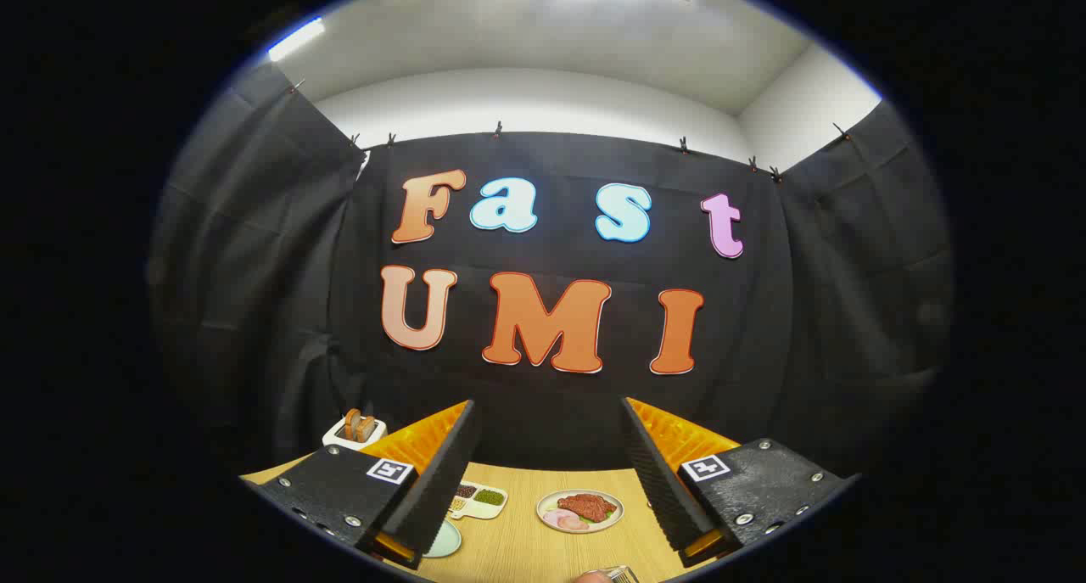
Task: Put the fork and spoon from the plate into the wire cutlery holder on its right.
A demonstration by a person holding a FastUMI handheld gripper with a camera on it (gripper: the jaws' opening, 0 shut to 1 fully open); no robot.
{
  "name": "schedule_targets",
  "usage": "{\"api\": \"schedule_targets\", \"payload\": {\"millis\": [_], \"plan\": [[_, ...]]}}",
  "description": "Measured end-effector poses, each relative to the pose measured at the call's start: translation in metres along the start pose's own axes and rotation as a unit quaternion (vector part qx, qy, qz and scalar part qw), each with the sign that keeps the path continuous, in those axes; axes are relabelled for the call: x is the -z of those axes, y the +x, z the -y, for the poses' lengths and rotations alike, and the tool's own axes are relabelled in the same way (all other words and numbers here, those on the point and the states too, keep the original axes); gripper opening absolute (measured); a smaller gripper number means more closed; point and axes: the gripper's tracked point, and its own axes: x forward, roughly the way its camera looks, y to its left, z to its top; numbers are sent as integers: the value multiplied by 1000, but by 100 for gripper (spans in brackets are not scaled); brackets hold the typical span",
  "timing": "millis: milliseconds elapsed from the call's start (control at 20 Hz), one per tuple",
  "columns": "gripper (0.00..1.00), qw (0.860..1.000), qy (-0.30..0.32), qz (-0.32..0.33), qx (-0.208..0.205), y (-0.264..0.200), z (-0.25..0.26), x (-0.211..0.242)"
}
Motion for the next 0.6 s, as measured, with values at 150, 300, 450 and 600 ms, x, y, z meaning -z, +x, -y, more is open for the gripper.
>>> {"api": "schedule_targets", "payload": {"millis": [150, 300, 450, 600], "plan": [[99, 1000, 5, 0, -1, 0, 0, -1], [99, 1000, 8, -2, -2, -1, 0, 2], [99, 1000, 11, -3, -5, -2, -1, 2], [99, 1000, 9, -3, -5, -2, 1, 2]]}}
